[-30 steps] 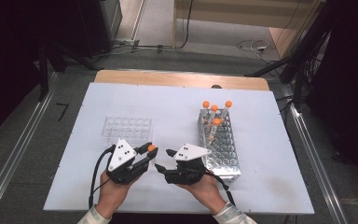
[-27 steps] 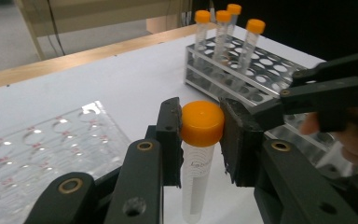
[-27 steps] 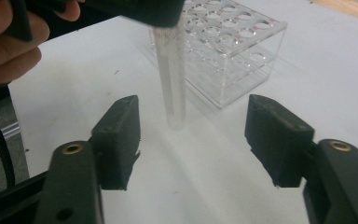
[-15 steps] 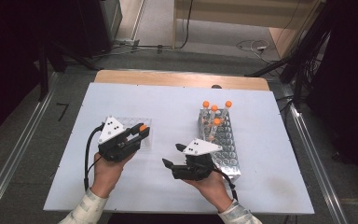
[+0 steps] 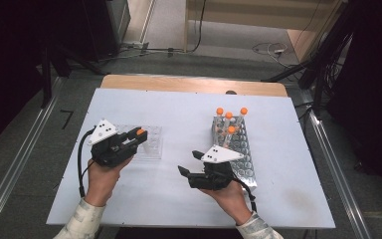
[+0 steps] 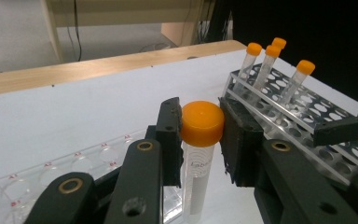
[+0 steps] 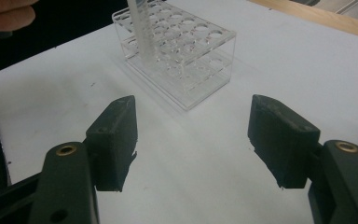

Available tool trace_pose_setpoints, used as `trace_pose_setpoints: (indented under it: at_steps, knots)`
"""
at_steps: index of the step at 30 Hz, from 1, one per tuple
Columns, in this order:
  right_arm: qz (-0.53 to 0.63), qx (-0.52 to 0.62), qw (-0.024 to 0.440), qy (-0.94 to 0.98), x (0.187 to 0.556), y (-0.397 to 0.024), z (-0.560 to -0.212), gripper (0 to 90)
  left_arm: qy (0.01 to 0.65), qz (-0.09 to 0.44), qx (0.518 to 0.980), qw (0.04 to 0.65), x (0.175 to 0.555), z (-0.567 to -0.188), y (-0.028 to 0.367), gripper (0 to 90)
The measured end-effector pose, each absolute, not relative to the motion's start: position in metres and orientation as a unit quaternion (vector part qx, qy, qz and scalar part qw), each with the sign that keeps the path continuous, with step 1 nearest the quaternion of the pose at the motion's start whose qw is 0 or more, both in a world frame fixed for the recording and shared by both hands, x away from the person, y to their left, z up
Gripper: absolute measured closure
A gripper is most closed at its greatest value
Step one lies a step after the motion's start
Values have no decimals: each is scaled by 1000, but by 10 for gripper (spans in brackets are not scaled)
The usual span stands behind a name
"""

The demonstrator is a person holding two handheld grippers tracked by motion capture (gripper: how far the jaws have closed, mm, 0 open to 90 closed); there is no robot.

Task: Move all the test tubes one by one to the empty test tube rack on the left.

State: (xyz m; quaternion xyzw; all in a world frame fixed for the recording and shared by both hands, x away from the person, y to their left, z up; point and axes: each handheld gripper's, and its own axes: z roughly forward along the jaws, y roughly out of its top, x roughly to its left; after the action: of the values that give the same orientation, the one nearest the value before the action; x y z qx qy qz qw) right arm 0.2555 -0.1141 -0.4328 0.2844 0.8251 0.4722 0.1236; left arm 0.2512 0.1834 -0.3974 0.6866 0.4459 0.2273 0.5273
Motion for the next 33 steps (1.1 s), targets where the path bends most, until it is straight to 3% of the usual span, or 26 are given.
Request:
trace_pose_setpoints:
  at_steps: [19,33]
  knots:
    - [478,293,127,818,258,-121,-430,315,501,276,636,518,249,-383,243,704]
    - [482,297,127,815,258,-124,-428,315,520,310,625,492,251,-388,258,704]
